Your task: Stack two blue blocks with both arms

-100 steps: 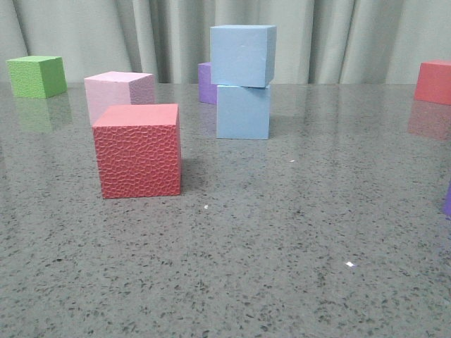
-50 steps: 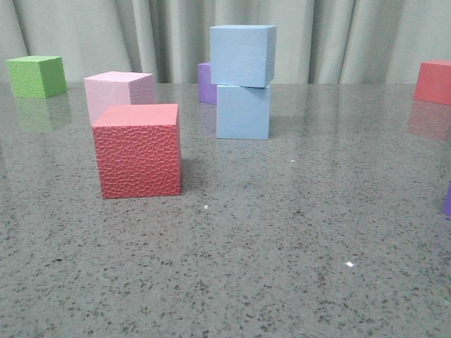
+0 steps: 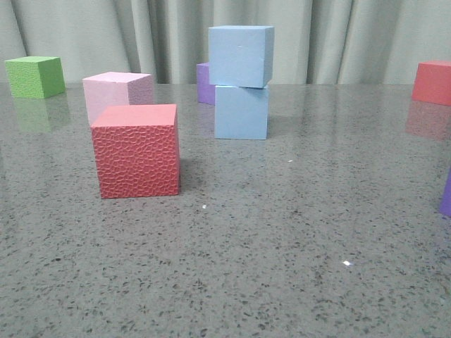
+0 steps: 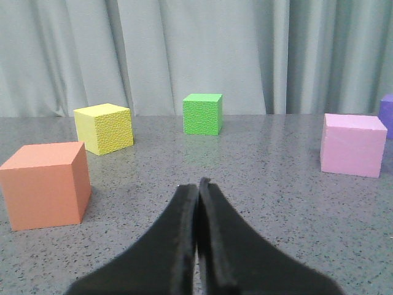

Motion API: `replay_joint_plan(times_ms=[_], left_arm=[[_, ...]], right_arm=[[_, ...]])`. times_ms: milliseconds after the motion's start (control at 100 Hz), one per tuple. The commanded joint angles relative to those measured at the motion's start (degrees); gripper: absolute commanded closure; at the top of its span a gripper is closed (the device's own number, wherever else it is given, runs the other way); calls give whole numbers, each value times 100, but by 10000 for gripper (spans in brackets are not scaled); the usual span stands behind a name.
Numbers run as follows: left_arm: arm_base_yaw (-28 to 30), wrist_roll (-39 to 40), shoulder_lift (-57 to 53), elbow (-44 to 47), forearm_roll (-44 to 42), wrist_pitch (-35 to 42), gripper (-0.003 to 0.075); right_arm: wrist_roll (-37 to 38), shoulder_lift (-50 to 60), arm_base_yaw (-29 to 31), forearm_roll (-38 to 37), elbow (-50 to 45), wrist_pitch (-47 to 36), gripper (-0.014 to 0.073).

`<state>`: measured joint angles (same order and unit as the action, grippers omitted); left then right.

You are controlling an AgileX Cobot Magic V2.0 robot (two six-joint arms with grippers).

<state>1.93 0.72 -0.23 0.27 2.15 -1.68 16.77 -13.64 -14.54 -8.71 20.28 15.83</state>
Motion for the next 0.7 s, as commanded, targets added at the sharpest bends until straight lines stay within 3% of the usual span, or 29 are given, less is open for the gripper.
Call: replay_joint_plan(times_ms=[0,230,690], left_arm=[[6,1,-200,145,47,434,739],[6,1,-200,145,47,434,739],[6,1,-200,145,47,426,739]], right_arm=[[-732,-47,364,395,-156,-1113,663],[-931,239,953,637,-880,-1495,663],[-926,1525,1250,643,-2205,-1680,663]])
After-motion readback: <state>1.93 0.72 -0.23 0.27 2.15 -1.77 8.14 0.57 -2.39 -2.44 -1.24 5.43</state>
